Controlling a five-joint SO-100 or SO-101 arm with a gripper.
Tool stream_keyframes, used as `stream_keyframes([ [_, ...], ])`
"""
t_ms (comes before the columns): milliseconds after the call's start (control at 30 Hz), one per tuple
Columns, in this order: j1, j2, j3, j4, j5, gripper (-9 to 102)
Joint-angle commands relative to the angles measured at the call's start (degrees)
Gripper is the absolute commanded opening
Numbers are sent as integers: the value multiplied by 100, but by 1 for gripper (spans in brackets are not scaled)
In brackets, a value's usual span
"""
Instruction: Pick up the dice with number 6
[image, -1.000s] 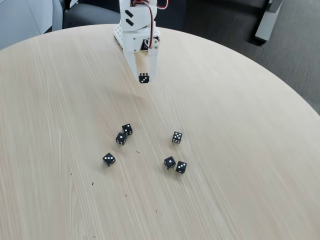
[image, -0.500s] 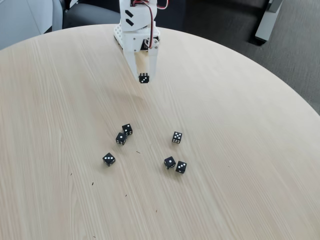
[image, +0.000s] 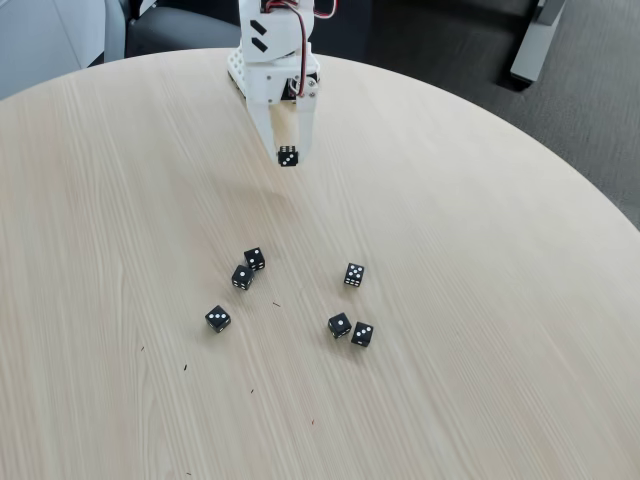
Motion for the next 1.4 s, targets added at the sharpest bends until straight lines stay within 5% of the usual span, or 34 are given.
stream_keyframes([
  [0,35,35,-44,18,62,1],
  [1367,501,-9,-44,18,18,1],
])
